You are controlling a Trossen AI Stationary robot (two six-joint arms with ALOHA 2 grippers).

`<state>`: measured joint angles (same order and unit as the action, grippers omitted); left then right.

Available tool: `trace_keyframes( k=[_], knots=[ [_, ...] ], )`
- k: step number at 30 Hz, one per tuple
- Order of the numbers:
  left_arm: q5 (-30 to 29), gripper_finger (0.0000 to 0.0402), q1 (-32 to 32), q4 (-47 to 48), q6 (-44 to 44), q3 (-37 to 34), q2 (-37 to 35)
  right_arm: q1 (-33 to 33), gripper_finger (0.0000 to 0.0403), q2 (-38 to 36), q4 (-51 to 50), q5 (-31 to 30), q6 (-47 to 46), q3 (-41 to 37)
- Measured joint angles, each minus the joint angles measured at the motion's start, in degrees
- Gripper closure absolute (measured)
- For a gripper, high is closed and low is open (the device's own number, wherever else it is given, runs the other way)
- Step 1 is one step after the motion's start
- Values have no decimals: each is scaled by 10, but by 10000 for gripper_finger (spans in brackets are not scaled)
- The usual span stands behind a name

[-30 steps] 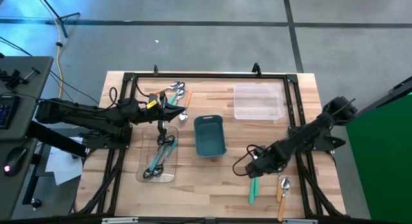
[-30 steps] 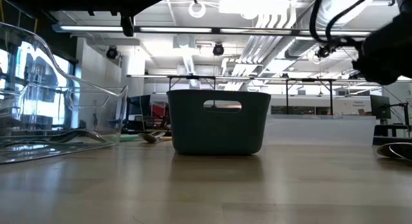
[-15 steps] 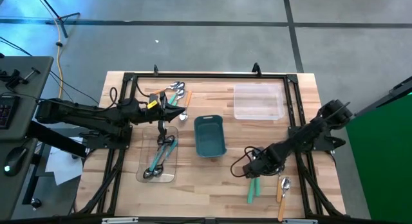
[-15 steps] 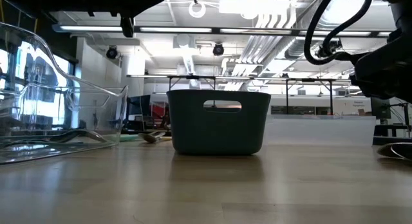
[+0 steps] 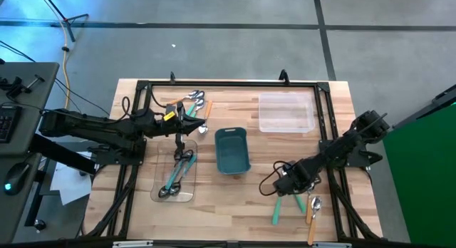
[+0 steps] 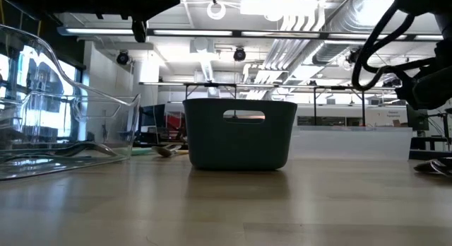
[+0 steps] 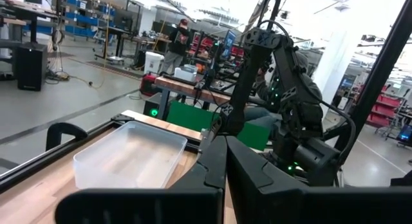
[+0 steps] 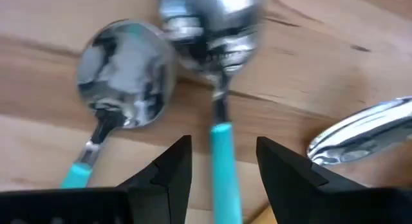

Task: Sort silverware by color (type)
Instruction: Put the light blue spoon into the blue bin

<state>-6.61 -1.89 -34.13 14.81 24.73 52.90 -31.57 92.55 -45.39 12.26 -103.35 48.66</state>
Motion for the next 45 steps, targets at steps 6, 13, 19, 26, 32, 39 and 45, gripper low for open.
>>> trace_keyframes(
  k=[6,13,19,26,32,39,45],
  knots=[
    [0,401,0,0,0,0,0,18,245,0,24,3,45,-7],
    [0,401,0,1,0,0,0,34,245,-5,64,22,50,-55],
    [-17,401,0,1,0,0,0,37,279,-4,68,24,87,-61],
    [-43,401,0,18,0,0,0,43,387,-3,69,29,119,-62],
    [-48,401,0,16,0,0,0,43,387,-31,65,24,139,-65],
    [-51,401,0,16,0,0,0,43,393,-104,-7,1,149,-66],
    [-81,399,0,13,1,0,0,60,393,-200,-15,-75,134,-66]
  ],
)
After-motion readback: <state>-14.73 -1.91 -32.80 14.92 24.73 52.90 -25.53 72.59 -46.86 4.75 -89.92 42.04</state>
